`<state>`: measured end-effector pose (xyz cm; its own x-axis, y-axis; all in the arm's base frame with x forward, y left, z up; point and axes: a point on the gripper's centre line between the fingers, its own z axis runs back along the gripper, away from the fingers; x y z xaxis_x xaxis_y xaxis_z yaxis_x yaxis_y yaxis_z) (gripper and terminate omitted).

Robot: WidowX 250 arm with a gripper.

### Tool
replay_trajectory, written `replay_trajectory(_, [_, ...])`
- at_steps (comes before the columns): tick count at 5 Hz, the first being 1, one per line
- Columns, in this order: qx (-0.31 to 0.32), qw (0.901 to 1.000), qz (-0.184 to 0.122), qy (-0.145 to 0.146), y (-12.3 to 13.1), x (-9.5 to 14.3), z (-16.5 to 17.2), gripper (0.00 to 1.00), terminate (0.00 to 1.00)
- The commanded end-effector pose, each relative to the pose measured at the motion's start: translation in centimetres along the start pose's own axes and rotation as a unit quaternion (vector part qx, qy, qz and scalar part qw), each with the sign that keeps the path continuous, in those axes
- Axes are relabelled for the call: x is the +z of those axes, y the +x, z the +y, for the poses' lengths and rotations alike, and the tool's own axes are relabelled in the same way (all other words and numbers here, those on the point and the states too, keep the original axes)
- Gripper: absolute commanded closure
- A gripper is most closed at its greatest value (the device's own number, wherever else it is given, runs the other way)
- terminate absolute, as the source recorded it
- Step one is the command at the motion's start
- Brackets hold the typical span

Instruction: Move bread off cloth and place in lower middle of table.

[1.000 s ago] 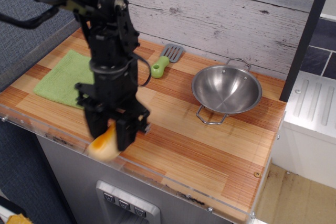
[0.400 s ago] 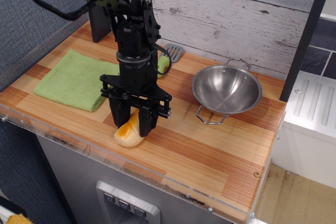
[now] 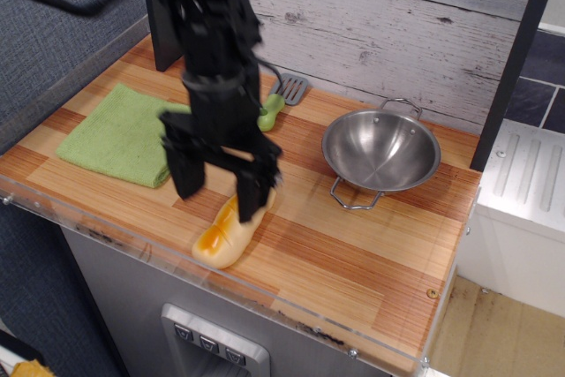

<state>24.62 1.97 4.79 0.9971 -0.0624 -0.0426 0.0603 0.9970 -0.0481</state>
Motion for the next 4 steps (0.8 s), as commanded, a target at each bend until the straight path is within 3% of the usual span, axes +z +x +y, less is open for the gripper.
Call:
replay_trajectory(1, [0.023, 0.9971, -0.072, -0.011, 0.1, 6.4, 4.3, 0.00, 0.00])
replay_trajectory(3, [0.019, 0.9966, -0.077, 0.025, 0.5, 6.9, 6.3, 0.00, 0.00])
replay_trajectory(4, [-0.001, 0.9955, -0.082, 0.047, 0.5, 7.0, 6.8, 0.00, 1.00])
